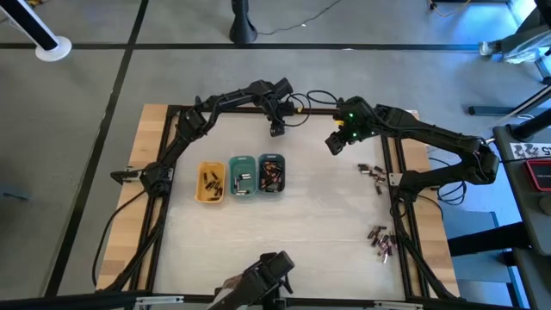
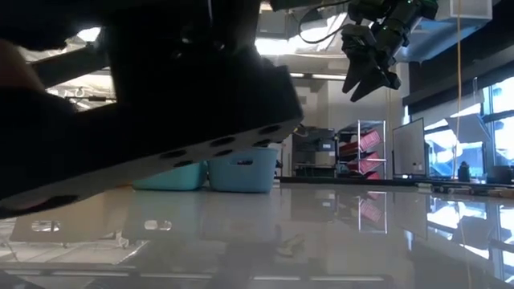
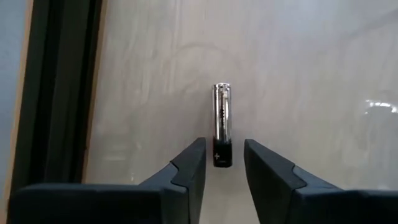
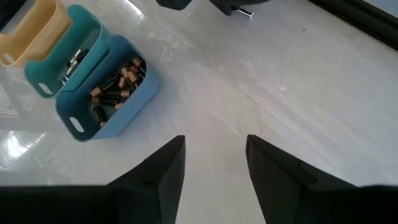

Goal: Sort batteries
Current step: Put the silver battery into the green bin

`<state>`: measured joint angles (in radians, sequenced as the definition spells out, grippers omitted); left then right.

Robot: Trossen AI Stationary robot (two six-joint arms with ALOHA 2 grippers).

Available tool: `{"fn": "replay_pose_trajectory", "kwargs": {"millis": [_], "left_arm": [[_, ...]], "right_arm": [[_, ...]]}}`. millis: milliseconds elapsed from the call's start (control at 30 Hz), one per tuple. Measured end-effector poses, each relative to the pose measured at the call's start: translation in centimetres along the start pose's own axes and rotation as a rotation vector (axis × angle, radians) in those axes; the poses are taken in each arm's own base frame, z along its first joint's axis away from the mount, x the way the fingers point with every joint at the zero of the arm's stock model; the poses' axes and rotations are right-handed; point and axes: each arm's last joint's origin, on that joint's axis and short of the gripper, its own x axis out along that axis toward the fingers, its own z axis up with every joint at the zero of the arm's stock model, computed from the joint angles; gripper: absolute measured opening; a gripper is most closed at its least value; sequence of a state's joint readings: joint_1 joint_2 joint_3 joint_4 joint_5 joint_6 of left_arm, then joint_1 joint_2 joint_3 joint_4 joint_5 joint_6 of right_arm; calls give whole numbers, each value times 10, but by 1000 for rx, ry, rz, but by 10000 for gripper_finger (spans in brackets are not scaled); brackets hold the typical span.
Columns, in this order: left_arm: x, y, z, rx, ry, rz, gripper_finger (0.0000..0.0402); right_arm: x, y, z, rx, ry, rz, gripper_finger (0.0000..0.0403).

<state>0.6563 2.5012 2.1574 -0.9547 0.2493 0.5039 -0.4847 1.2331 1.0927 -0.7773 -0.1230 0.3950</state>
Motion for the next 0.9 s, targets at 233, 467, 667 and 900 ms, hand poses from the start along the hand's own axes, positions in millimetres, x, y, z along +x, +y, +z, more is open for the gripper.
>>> {"fn": "replay_pose_trajectory", "kwargs": {"millis": [233,467,667,900], "left_arm": [[1,-2,0,-17,11,-1,62],[2,-4,0,-41,28,1,32],[2,-6,0,-42,40,12,26],[-2,-8,1,-45,51,23,25]], "right_arm": [[0,0,0,0,2,-1,172],[0,0,0,13,3,-1,172],[0,0,0,20,4,0,172],[0,1,-2,23,33,36,172]]}}
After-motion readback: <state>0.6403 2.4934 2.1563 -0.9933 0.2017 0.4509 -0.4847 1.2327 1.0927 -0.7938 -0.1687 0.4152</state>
